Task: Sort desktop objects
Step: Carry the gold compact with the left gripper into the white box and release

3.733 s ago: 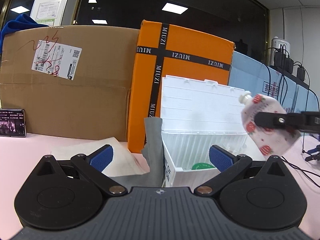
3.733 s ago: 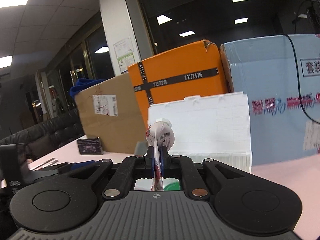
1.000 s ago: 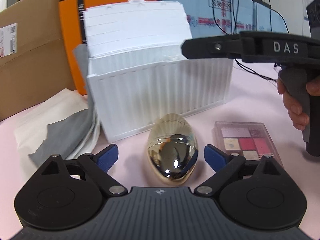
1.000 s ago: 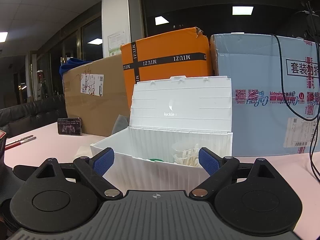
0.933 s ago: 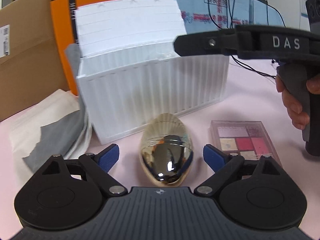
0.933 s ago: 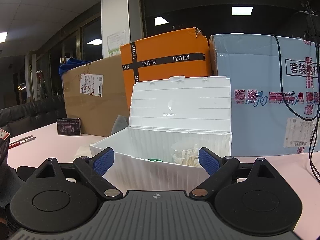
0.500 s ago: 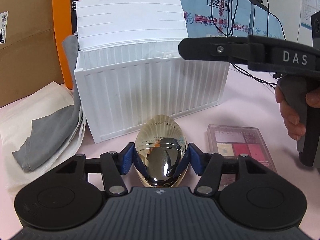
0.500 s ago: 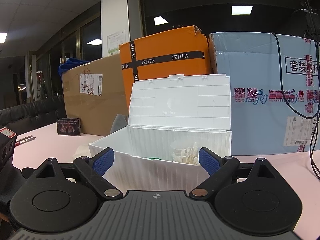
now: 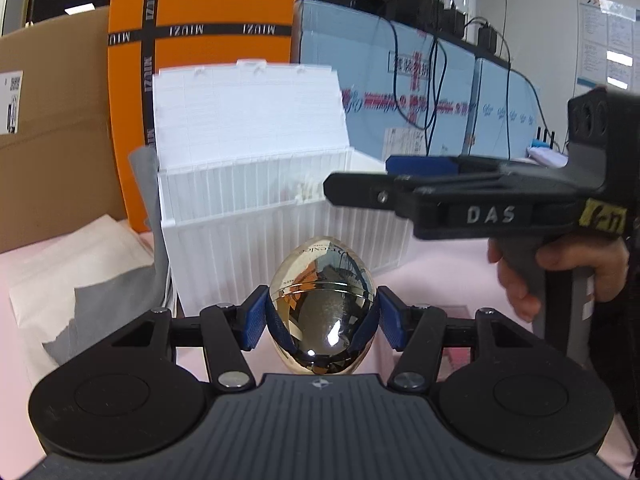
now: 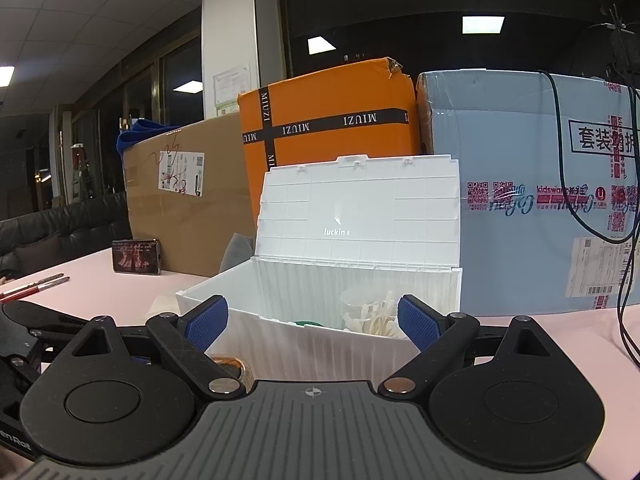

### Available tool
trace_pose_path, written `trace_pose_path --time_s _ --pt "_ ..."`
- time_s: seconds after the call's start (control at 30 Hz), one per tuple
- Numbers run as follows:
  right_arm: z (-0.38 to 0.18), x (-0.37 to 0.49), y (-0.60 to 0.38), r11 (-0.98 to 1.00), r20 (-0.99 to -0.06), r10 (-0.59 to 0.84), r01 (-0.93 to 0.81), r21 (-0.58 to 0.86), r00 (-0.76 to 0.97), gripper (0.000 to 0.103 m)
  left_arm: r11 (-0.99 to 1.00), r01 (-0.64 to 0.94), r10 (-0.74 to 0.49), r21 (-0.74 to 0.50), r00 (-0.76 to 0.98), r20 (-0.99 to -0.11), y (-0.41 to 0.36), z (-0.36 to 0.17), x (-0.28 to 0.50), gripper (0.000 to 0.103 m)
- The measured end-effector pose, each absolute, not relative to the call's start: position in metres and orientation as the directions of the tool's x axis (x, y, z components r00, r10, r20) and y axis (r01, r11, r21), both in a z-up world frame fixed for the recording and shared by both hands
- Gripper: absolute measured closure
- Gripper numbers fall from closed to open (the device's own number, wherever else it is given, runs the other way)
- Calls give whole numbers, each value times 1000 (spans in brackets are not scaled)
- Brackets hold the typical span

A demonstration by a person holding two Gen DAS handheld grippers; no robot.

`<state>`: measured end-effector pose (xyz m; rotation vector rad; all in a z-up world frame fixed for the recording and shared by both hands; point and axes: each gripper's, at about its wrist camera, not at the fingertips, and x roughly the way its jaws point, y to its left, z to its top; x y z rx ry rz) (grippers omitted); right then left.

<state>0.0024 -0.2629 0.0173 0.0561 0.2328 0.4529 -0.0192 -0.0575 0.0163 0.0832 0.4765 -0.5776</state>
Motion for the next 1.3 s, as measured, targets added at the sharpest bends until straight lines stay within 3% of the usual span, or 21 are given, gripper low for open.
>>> trace_pose_path --time_s 0.17,0.6,0.93,1.3 --pt "21 3 -266 896 -191 442 -423 134 876 11 829 554 -534 -77 745 -399 -55 31 -23 50" --pt "52 16 -271 908 -117 415 -403 112 902 6 851 524 -491 9 803 -337 -57 56 9 50" --pt "53 69 -265 914 -168 397 -372 162 902 4 861 501 -435 85 813 -386 -66 62 56 50" --pt "38 79 -280 915 -195 395 -366 170 898 4 860 508 -406 49 739 -537 -87 37 103 49"
